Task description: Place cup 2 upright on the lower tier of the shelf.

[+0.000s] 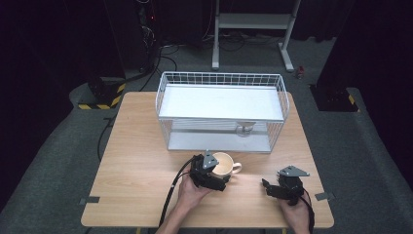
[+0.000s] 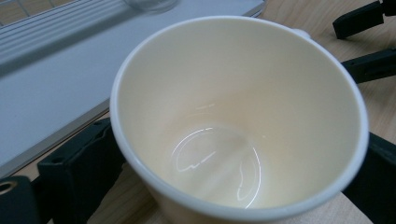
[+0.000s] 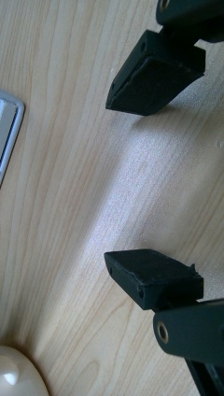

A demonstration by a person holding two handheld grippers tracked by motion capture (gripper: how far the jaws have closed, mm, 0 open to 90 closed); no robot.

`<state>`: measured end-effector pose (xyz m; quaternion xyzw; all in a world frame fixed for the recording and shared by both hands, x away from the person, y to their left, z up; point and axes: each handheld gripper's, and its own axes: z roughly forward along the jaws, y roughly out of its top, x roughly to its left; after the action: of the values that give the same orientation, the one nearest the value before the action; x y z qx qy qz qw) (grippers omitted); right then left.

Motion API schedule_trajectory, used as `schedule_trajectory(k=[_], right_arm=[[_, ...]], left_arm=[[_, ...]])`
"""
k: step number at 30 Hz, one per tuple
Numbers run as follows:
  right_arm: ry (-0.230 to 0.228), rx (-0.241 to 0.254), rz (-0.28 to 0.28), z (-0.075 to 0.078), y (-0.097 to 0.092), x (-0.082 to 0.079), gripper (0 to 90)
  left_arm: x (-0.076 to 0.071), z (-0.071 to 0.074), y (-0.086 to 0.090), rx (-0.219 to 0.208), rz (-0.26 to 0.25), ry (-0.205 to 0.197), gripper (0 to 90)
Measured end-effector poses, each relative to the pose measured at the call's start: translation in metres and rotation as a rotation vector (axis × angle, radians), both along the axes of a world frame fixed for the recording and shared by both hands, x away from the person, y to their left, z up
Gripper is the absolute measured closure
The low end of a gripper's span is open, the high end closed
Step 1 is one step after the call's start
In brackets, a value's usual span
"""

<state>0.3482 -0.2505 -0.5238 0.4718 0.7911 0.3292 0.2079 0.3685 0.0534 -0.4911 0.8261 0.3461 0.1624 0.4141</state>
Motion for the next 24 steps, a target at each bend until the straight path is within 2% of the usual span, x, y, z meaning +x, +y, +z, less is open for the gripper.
schedule_trajectory(k=[4, 8, 16, 24], right_arm=[[0.000, 0.000, 0.000, 0.000, 0.000, 0.000, 23.0], [-0.001, -0.001, 0.000, 0.000, 0.000, 0.000, 23.0], [-0.003, -0.002, 0.001, 0.000, 0.000, 0.000, 23.0], [-0.003, -0.001, 0.001, 0.000, 0.000, 0.000, 23.0]], left_arm=[[0.002, -0.001, -0.003, 0.017, -0.003, -0.022, 3.5], [0.006, -0.002, -0.007, 0.030, -0.008, -0.016, 3.5], [0.010, -0.003, -0.016, 0.024, -0.008, -0.022, 6.8], [0.010, -0.003, -0.016, 0.025, -0.005, -0.023, 9.3]])
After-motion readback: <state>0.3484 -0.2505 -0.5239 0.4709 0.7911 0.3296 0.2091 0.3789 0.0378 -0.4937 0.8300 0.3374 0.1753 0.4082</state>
